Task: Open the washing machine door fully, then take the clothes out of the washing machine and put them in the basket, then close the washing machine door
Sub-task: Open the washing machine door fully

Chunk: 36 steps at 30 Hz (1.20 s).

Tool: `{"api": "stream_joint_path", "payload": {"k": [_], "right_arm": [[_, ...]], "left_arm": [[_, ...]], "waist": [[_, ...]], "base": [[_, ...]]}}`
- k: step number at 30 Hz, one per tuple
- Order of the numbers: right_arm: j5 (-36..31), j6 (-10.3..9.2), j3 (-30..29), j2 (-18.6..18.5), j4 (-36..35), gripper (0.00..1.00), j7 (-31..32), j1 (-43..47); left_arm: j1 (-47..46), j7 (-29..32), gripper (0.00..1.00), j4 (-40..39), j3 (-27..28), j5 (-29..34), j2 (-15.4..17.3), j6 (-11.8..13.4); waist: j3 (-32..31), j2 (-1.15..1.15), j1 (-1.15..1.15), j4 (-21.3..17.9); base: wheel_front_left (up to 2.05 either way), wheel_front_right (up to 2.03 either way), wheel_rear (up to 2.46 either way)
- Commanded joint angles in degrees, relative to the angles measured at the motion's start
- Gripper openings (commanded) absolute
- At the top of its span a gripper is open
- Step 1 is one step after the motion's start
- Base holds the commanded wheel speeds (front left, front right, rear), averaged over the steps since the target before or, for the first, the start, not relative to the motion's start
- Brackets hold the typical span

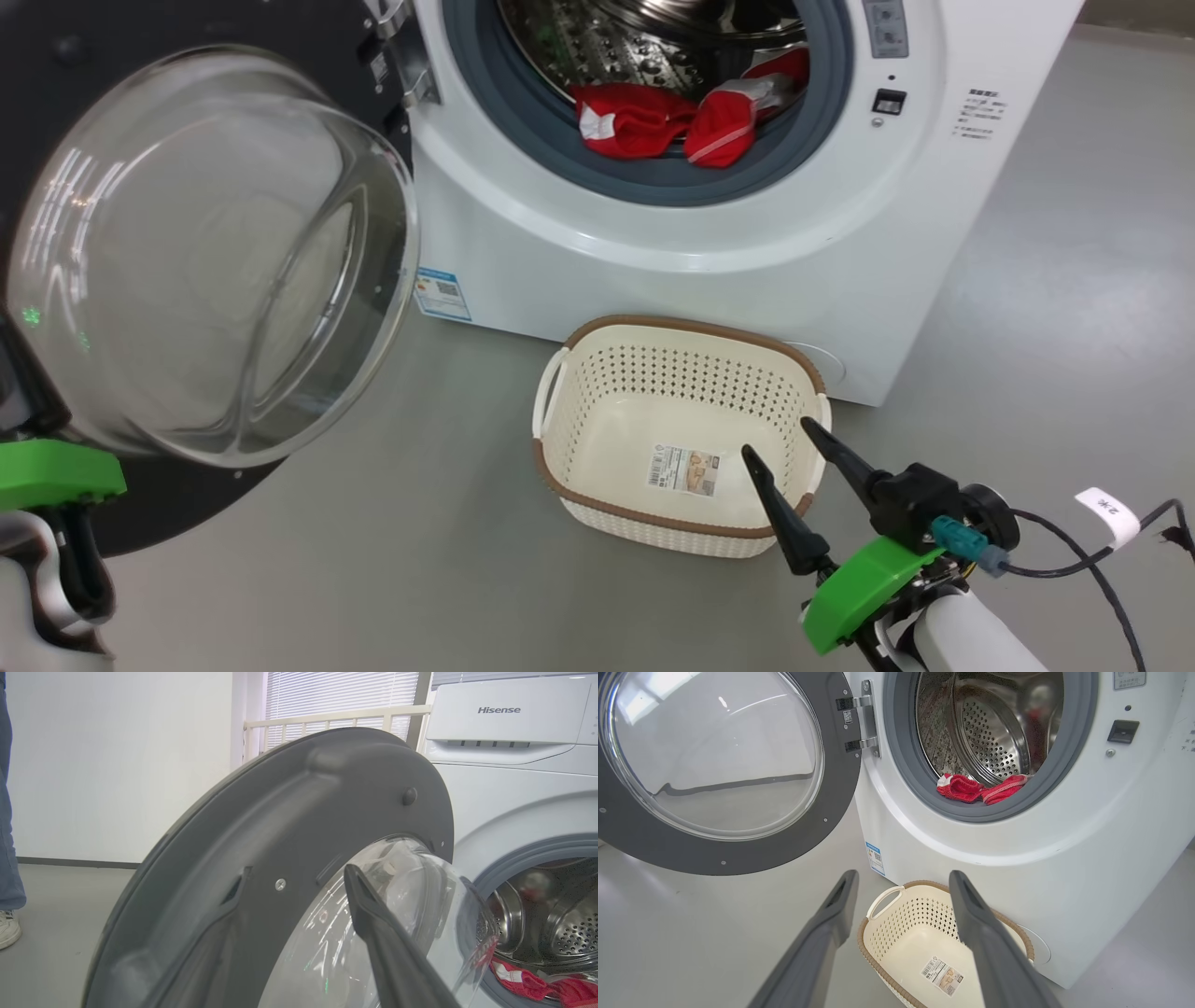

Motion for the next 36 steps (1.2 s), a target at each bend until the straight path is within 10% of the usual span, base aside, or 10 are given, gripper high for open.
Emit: {"api": "stream_joint_path", "payload": {"k": [1,15,36], "right_arm": [[0.97,0.21,0.46,0.47,-1.17,1.0,-0.73,-1.16],[2.25,0.21,-6.13,0.71,-5.08,1.0,-0.78,-2.66],[0.52,0.21,-12.11,0.73,-10.17,1.0,-0.78,-0.45]], "left_arm": [[-1.07,0.25,1.0,-2.66,1.22,-0.36,2.34,-0.69],[2.88,4.77,1.0,-17.95,-8.43,0.43,-1.89,-4.9],[10.61,3.77,1.0,-15.52,-13.88,-0.77,-2.65,-8.57]], "waist": [[-0.51,0.0,0.0,-0.84],[0.02,0.0,0.0,-6.77],[-0.83,0.0,0.0,-18.26]], "base": [[0.0,0.0,0.0],[0.0,0.0,0.0],[0.0,0.0,0.0]]}}
